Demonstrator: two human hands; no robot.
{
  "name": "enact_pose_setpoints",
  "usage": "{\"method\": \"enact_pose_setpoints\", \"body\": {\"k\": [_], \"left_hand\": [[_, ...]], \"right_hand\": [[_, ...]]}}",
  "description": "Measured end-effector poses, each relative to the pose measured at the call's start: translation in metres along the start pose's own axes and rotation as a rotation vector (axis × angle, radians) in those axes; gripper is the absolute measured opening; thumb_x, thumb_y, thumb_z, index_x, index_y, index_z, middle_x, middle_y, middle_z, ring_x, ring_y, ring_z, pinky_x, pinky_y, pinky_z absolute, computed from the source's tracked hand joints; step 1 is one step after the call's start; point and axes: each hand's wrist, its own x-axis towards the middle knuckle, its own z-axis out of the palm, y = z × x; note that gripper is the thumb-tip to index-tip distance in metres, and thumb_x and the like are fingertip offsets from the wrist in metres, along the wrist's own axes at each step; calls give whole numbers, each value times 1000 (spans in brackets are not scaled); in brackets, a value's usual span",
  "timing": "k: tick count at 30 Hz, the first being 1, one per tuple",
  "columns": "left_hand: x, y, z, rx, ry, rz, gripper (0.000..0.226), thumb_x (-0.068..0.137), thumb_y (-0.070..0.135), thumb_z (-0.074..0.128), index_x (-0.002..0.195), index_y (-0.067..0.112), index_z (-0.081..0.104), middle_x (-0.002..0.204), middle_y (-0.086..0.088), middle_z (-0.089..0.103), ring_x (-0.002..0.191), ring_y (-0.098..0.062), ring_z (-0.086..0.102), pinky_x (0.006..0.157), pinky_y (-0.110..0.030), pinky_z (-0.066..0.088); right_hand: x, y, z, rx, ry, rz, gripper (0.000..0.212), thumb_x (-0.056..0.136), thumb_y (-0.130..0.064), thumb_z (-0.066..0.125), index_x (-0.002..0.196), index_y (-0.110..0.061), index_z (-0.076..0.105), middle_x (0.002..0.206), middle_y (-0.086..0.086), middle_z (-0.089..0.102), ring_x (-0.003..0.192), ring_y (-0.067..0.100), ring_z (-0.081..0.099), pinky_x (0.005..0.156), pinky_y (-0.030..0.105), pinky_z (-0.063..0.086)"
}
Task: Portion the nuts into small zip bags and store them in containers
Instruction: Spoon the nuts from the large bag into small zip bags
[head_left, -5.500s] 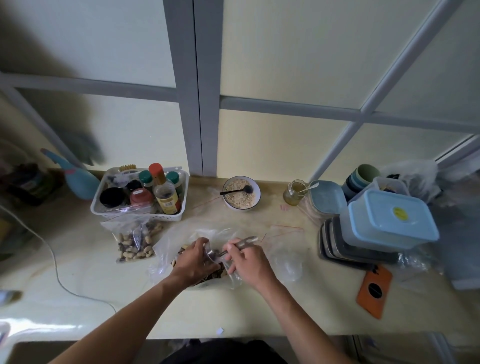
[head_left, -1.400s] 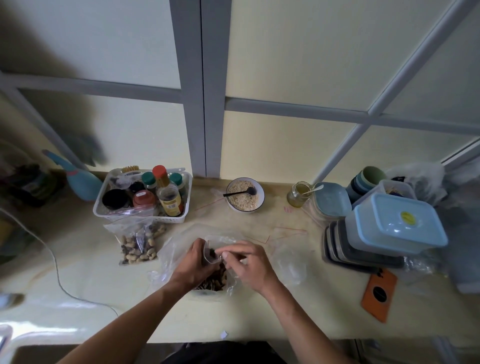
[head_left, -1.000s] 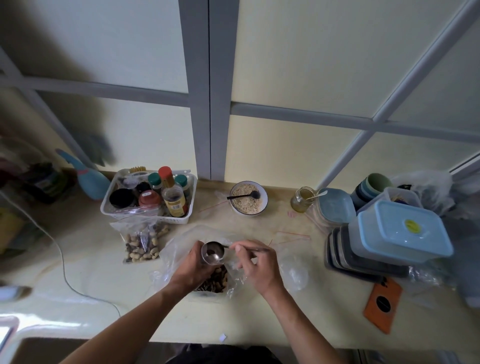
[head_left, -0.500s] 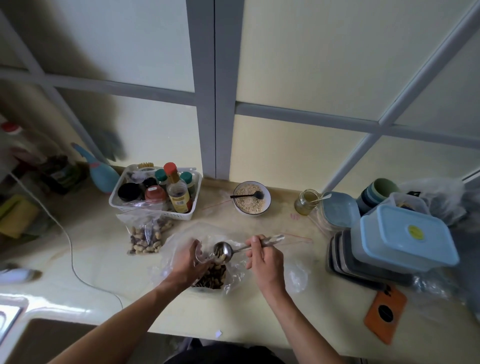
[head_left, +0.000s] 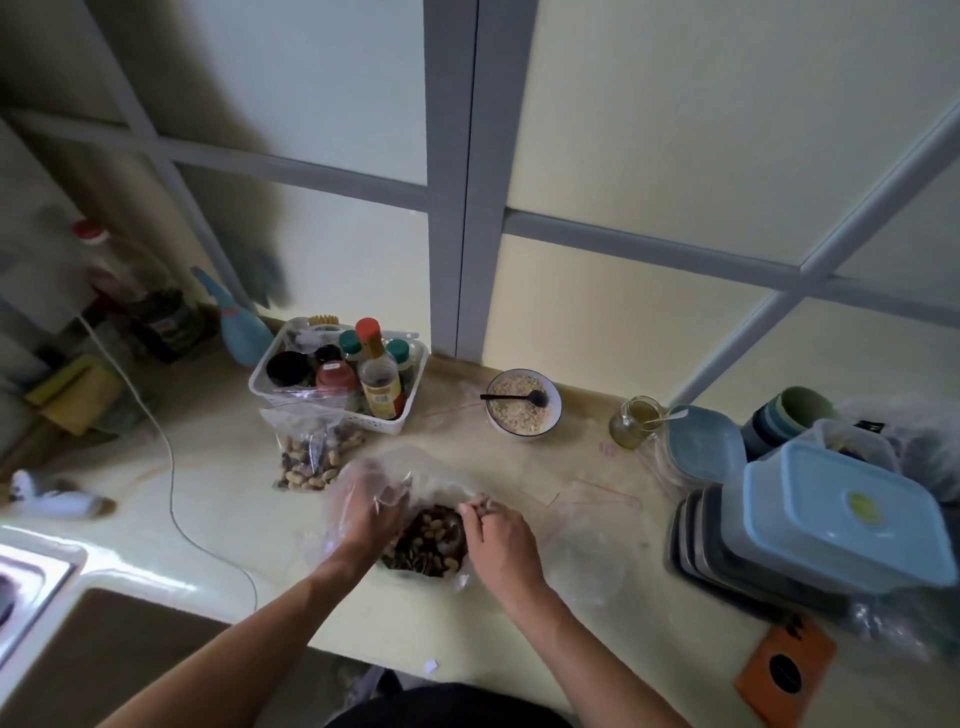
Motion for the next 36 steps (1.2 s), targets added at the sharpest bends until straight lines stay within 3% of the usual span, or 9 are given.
{"method": "enact_pose_setpoints", "body": {"k": [5, 8, 11, 16, 18, 20, 24, 29, 36], "left_hand": [[10, 6, -5, 40, 107, -33, 39, 85, 61, 61, 102, 26, 57, 101, 0, 61, 92, -21, 60, 79, -38, 52], [14, 6, -5, 98, 129, -53, 46, 86, 62, 63, 109, 22, 59, 105, -2, 61, 95, -21, 58, 83, -40, 52], [17, 1, -1, 170, 125, -21, 43, 88, 51, 68, 103, 11, 66, 94, -4, 64, 82, -18, 58, 72, -30, 44], [23, -17, 5, 9, 46, 77, 45, 84, 16, 78, 123, 8, 59, 109, -3, 64, 105, -7, 53, 77, -3, 40], [22, -28, 1, 38, -163, 161, 61, 71, 43, 86, 127, 33, 63, 108, 14, 67, 122, 18, 42, 86, 0, 42], [28, -54, 9, 709, -151, 422, 70, 48, 63, 89, 114, 44, 72, 119, 10, 70, 123, 16, 49, 97, -30, 55], [29, -33, 12, 210, -325, 133, 121, 60, 101, 34, 124, 2, 64, 118, -8, 64, 122, -4, 51, 87, -5, 39], [36, -33, 14, 289, -114, 190, 55, 77, 55, 72, 99, 4, 67, 95, -15, 65, 89, -32, 60, 85, -50, 51], [42, -31, 7, 392, -318, 449, 52, 67, 28, 76, 112, 14, 56, 96, -12, 66, 81, -33, 65, 72, -36, 53]], "right_hand": [[-7, -35, 11, -304, -219, -284, 20, 71, -35, 86, 67, -26, 69, 73, -7, 60, 60, 11, 60, 40, 24, 44], [-3, -36, 34, -345, -240, -304, 16, 82, -40, 70, 78, -24, 70, 80, -5, 61, 64, 15, 64, 46, 31, 52], [6, -25, 34, -81, -158, -7, 59, 100, -52, 24, 93, -15, 69, 83, 10, 73, 73, 28, 71, 69, 39, 58], [3, 8, 24, 605, -182, 492, 32, 105, -31, 49, 92, -11, 70, 75, 4, 76, 54, 24, 72, 54, 24, 54], [1, 22, 29, 734, -199, 585, 30, 105, -28, 50, 96, -7, 70, 78, 8, 77, 54, 27, 71, 51, 24, 51], [-1, 28, 30, 813, -177, 640, 30, 106, -26, 50, 95, -6, 70, 76, 11, 76, 54, 27, 69, 51, 25, 51], [1, 33, 18, 814, -30, 654, 35, 104, -25, 50, 85, -8, 74, 65, 12, 71, 53, 25, 67, 57, 31, 57], [3, 32, -14, 724, 89, 597, 40, 104, -27, 49, 76, -12, 73, 61, 8, 70, 54, 23, 69, 68, 40, 60], [5, 12, -48, 637, 233, 563, 41, 104, -31, 48, 76, -12, 71, 58, 3, 67, 51, 16, 64, 55, 29, 54]]}}
